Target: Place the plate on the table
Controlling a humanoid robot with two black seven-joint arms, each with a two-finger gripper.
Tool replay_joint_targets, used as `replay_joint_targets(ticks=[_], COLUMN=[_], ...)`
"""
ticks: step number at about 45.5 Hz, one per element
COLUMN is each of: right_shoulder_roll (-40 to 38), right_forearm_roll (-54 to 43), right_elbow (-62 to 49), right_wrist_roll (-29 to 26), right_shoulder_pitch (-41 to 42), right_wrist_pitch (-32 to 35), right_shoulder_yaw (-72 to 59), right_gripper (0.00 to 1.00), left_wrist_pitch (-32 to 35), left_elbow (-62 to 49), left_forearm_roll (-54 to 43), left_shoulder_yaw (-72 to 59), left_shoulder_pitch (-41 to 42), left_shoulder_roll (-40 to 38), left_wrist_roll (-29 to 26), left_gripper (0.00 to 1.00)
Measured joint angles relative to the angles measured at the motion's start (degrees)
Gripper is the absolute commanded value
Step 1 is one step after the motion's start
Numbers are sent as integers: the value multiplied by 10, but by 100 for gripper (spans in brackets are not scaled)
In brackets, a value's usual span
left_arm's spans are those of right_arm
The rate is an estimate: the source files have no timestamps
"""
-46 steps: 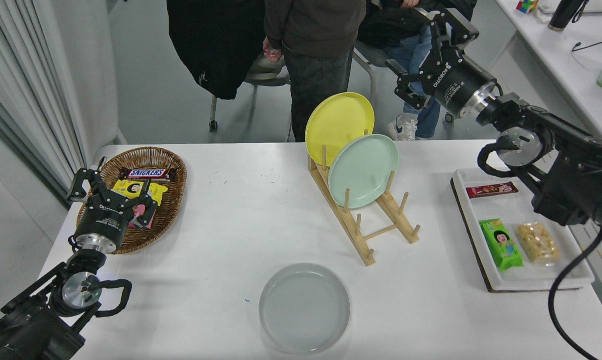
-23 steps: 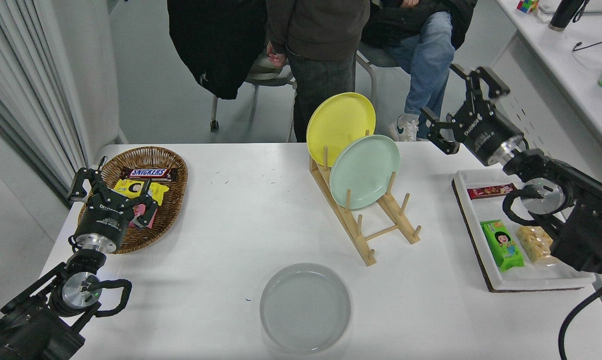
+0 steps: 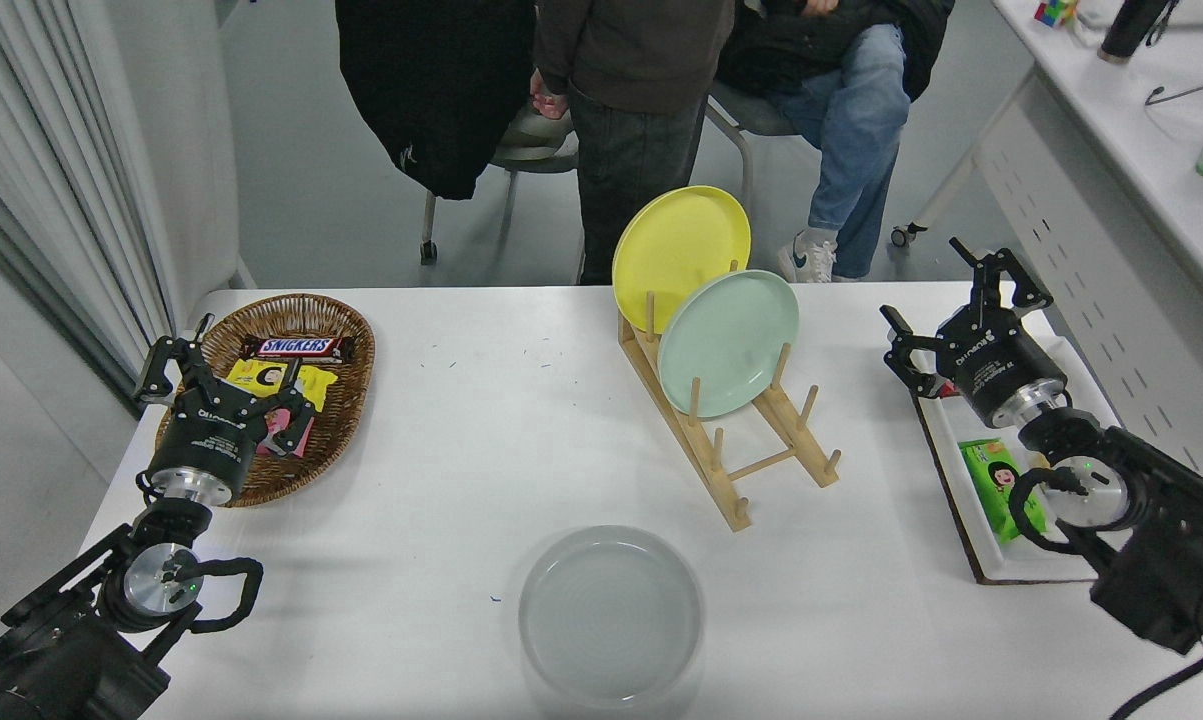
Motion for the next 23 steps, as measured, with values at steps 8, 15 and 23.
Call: replay_joint_targets(ticks=[8, 15, 23], right_shoulder_roll=[8, 19, 29], right_forearm_roll=[0, 1, 0], right_elbow=[-21, -37, -46], right_wrist_roll=[25, 42, 50], right_shoulder_pitch=[-15, -24, -26], right_wrist_pitch=[0, 0, -2], right_shoulder_yaw=[24, 46, 52], right_gripper=[99, 99, 99], left_wrist_pitch=[0, 0, 0], left_elbow=[0, 0, 0], left_forearm_roll=[0, 0, 0], left_shoulder_yaw=[0, 0, 0], left_shoulder_pitch=[0, 0, 0], left_shoulder_roll=[0, 0, 0], left_wrist_roll=[0, 0, 0], left_gripper=[98, 98, 98])
